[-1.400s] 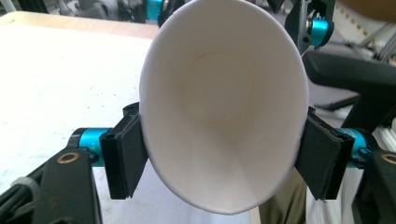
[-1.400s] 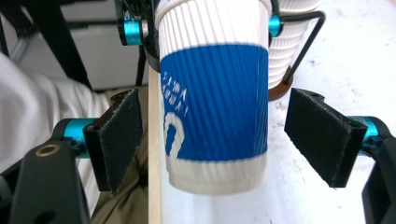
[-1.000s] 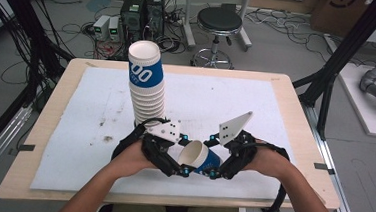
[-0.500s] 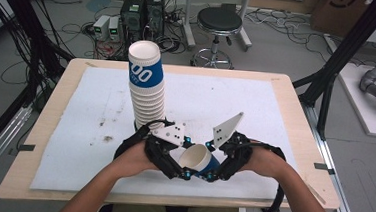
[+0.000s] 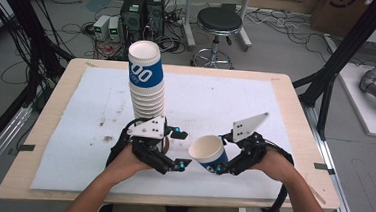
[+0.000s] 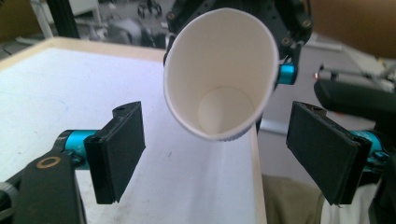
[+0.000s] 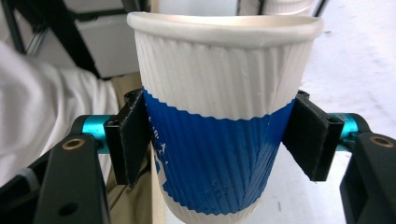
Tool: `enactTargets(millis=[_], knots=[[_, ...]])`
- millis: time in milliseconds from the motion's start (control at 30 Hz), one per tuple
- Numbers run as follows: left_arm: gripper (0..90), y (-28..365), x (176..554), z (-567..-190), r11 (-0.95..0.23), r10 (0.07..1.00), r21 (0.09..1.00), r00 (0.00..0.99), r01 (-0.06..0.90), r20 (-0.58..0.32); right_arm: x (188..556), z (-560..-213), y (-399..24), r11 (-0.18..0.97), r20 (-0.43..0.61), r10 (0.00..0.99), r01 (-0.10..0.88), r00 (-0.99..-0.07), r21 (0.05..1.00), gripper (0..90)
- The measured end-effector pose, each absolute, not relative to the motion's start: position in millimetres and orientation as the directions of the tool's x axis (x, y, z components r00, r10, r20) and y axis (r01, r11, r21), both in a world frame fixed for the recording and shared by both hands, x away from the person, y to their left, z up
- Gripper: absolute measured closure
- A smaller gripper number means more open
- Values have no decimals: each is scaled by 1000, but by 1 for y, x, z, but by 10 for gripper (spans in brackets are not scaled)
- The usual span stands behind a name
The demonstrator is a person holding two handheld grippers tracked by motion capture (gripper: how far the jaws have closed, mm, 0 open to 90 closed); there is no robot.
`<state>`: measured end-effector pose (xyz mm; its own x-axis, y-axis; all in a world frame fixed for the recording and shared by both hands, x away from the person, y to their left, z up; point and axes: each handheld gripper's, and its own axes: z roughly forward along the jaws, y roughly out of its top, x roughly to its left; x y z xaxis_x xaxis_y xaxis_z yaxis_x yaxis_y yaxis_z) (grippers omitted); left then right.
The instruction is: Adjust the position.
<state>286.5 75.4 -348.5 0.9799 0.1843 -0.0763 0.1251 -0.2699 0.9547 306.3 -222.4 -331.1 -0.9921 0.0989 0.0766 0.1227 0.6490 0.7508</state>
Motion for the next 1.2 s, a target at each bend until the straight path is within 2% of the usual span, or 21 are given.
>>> enactTargets(millis=[100,300,433,567,700,933,1067,1200], knots=[[192,80,285,-350,-235,192,963,977,135,-90,307,-332,-229,622,81,121,139,-989,771,298],[189,103,268,-343,-172,223,978,972,116,-76,309,-338,-254,509,90,228,198,-969,838,296],[190,120,263,-342,-152,249,981,965,119,-78,309,-341,-265,468,70,279,199,-958,861,294],[190,146,259,-344,-120,301,984,949,131,-90,310,-342,-273,450,59,334,214,-941,867,288],[189,182,256,-350,-75,410,990,909,121,-80,311,-344,-278,433,50,378,225,-924,873,285],[170,221,259,-355,-20,572,995,818,98,-69,312,-342,-278,396,35,433,225,-901,890,285],[170,233,261,-359,-8,622,994,779,111,-82,313,-341,-277,391,29,442,221,-897,894,286],[170,238,263,-363,-4,628,992,772,128,-97,314,-341,-277,387,31,443,222,-896,895,285]])
